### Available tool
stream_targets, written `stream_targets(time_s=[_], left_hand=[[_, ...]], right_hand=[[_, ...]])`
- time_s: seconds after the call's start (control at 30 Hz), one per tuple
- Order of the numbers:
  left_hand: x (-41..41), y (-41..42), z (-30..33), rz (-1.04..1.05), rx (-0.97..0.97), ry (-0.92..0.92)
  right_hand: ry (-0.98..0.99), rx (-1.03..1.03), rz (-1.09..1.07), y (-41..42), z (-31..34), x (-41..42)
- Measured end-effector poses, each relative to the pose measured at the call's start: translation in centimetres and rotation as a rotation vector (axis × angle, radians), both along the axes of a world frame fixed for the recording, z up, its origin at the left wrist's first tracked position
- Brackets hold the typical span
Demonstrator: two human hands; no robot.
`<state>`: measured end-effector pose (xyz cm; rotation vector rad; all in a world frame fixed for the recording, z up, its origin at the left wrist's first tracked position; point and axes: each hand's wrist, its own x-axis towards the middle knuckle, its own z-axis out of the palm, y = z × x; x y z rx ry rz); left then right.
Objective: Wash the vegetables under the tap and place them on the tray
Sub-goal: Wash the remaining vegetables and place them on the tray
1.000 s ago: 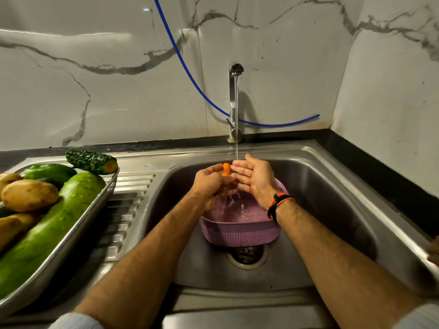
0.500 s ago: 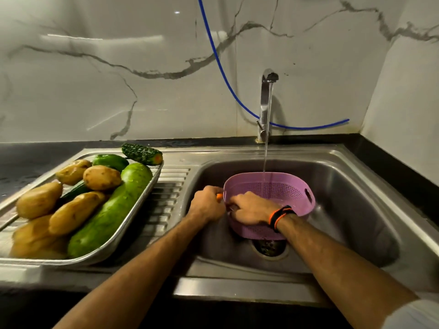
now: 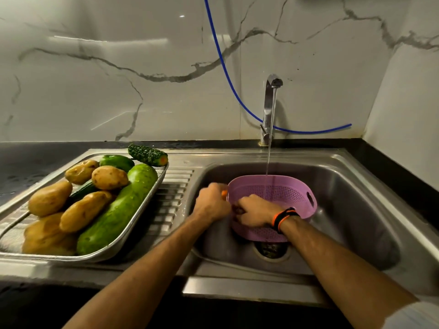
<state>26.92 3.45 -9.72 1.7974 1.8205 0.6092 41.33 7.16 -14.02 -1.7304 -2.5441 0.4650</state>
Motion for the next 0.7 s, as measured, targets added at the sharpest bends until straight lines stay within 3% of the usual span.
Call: stream_targets(time_s=[0.07, 0.23, 0.3, 0.5, 0.7], left_hand=[[0.1, -0.3, -0.3, -0.012, -0.021, 0.026], [-0.2, 1.0, 3.9, 0.052, 0.249, -0.164], [-0.1, 0.6, 3.9, 0.05, 0.278, -0.162], [-0.5, 0.1, -2.0, -0.031, -0.069, 0.086], [-0.7, -0.1, 1.3, 0.022, 0.046, -0.055]], right_hand=[[-0.001, 0.0, 0.002, -0.1, 0.0, 0.0], [0.019, -0.004, 0.009, 0.0, -0.1, -0.1], [0.023, -0.002, 0.009, 0.1, -0.2, 0.0], [-0.002, -0.006, -0.004, 0.0, -0.1, -0.3], [-0.013, -0.002, -0.013, -0.8, 0.8, -0.5]])
